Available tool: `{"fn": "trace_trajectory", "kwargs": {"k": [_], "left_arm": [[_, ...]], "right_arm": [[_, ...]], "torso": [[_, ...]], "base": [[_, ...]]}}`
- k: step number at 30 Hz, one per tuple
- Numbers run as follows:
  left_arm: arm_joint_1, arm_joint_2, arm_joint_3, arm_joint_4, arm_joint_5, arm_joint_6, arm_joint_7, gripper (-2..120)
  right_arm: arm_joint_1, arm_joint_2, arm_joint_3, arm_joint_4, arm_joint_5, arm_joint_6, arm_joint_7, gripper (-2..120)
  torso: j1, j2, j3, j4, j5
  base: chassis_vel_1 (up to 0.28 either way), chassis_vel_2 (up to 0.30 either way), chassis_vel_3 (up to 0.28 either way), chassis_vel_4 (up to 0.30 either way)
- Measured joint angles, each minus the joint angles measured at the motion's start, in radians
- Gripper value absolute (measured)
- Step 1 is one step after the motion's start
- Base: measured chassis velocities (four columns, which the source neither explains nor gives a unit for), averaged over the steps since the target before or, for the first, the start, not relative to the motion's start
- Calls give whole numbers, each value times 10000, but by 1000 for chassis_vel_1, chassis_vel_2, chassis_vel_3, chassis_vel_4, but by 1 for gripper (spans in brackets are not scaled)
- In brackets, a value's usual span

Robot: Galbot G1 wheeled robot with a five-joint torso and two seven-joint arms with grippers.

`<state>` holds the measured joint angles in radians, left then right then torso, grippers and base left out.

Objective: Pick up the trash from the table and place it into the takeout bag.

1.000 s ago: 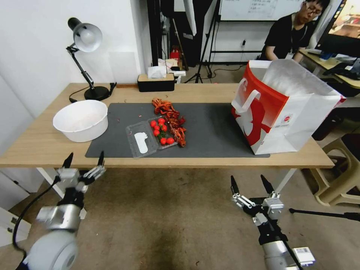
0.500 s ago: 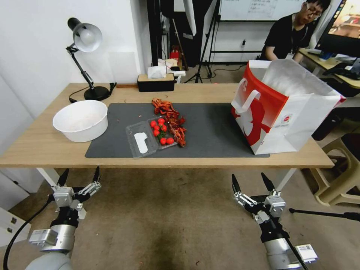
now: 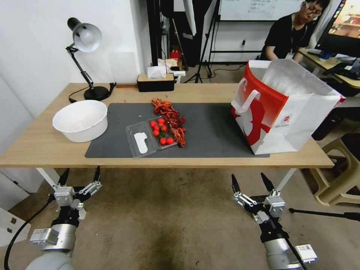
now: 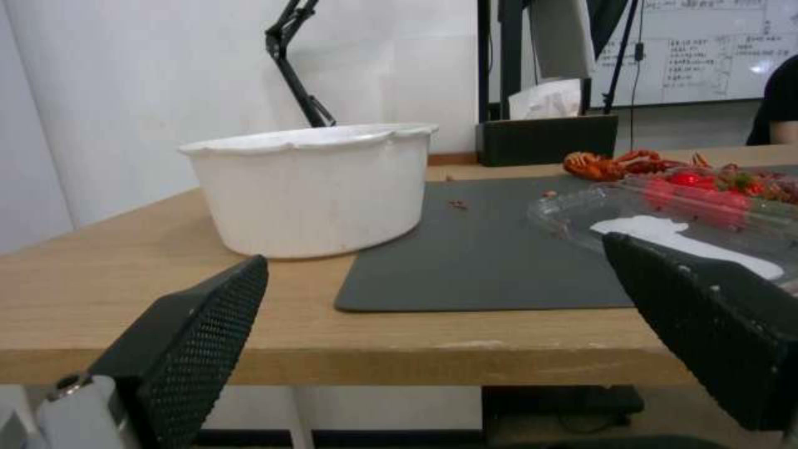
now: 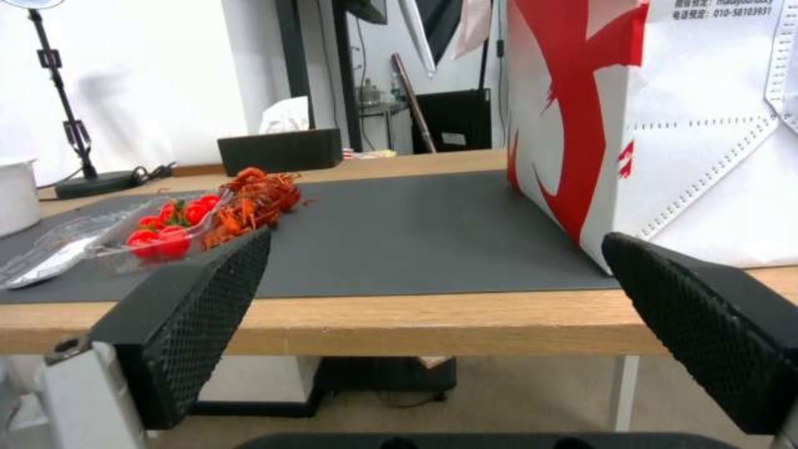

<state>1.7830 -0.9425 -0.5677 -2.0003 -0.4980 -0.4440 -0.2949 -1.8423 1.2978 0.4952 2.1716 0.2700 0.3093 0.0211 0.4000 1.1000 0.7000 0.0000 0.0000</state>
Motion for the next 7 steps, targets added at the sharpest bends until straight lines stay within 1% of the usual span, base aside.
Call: {"fn": "trace_trajectory", "kwargs": {"k": [7], "left_arm": [[-7,4,5,0,-6,8,-3,100]], "right_arm": [[0,0,0,0,-3,0,3,100]], "torso": [[0,0,0,0,0]], "base": [[0,0,0,0]]}}
